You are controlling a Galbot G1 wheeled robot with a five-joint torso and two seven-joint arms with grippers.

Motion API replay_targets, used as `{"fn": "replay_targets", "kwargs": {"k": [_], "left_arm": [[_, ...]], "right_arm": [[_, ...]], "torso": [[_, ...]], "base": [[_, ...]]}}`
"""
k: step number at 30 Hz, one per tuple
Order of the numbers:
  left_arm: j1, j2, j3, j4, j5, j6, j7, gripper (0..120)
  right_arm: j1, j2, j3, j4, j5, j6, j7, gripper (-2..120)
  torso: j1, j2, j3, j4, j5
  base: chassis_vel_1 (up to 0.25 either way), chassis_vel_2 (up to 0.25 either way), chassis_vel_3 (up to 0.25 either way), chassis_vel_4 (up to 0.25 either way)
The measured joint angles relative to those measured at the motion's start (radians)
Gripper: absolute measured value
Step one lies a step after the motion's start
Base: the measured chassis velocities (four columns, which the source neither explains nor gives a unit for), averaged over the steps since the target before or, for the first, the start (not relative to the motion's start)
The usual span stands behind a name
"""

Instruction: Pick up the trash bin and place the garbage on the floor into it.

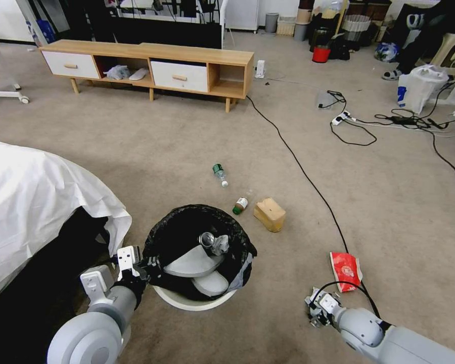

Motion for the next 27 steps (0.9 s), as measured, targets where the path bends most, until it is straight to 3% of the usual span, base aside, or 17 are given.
{"fn": "replay_targets", "kwargs": {"k": [3,10,13,27], "left_arm": [[-0.005,0.001,0.0,0.003,-0.003,0.0,0.0,0],[-0.008,0.001,0.002,0.01,-0.004,0.0,0.002,0],[-0.01,-0.003,0.007,0.014,-0.003,0.0,0.003,0],[-0.013,-0.009,0.012,0.019,0.003,-0.002,0.005,0]], "right_arm": [[0.0,-0.008,0.001,0.0,0.0,0.0,0.002,96],[-0.017,-0.023,0.024,0.0,0.002,0.0,-0.001,96],[-0.032,-0.041,0.042,0.0,-0.002,-0.001,-0.001,96],[-0.061,-0.075,0.081,0.004,-0.016,-0.002,-0.005,95]], "torso": [[0.0,0.0,0.0,-0.0011,-0.0019],[0.0,0.0,0.0,0.0,0.0001],[0.0,0.0,0.0,-0.0005,-0.0016],[0.0,0.0,0.0,-0.0009,-0.0011]], "base": [[0.0,0.0,0.0,0.0],[0.0,0.0,0.0,0.0],[0.0,0.0,0.0,0.0],[0.0,0.0,0.0,0.0]]}}
